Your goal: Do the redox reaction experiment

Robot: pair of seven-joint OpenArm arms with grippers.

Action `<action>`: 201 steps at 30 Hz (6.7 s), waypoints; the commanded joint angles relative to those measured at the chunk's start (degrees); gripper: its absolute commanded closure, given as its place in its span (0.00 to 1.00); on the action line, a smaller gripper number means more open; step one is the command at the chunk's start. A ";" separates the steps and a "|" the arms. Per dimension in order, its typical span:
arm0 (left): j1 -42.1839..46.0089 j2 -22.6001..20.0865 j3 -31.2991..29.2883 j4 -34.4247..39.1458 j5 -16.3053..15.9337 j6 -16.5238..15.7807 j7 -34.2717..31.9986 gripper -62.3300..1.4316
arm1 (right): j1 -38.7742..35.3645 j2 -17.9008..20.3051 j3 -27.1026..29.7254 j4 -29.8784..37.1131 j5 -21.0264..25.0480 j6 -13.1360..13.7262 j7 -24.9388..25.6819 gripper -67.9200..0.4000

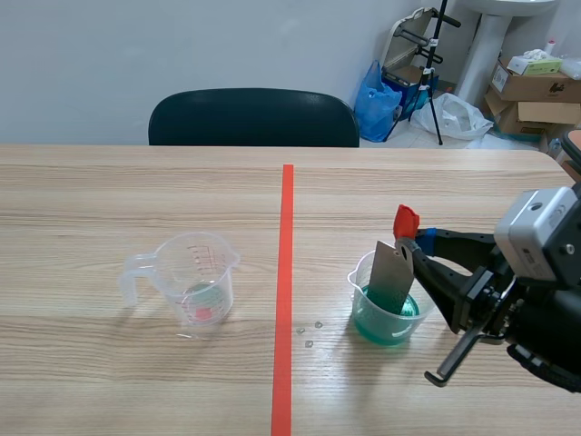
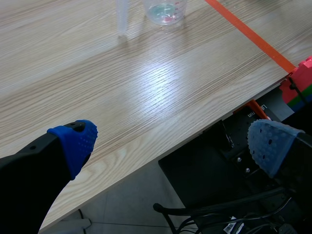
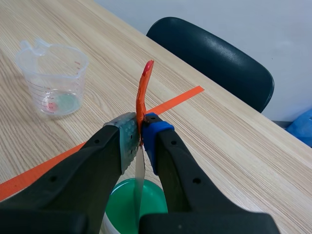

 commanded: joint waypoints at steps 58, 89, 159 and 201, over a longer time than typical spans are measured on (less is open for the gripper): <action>0.04 0.33 0.44 0.92 -0.39 -0.09 -1.16 0.00 | -9.27 0.79 11.21 17.33 3.26 1.99 -7.89 0.97; 0.04 0.33 0.44 0.92 -0.39 -0.09 -1.20 0.00 | -11.23 0.79 20.63 35.04 14.67 4.59 -27.39 0.97; 0.04 0.31 0.44 0.92 -0.83 -0.09 -1.22 0.00 | -11.23 0.76 20.65 35.04 14.62 4.57 -28.17 0.97; 0.04 0.33 0.44 0.92 -1.27 -0.07 -1.99 0.00 | -11.23 0.76 20.65 35.04 14.62 4.57 -28.39 0.97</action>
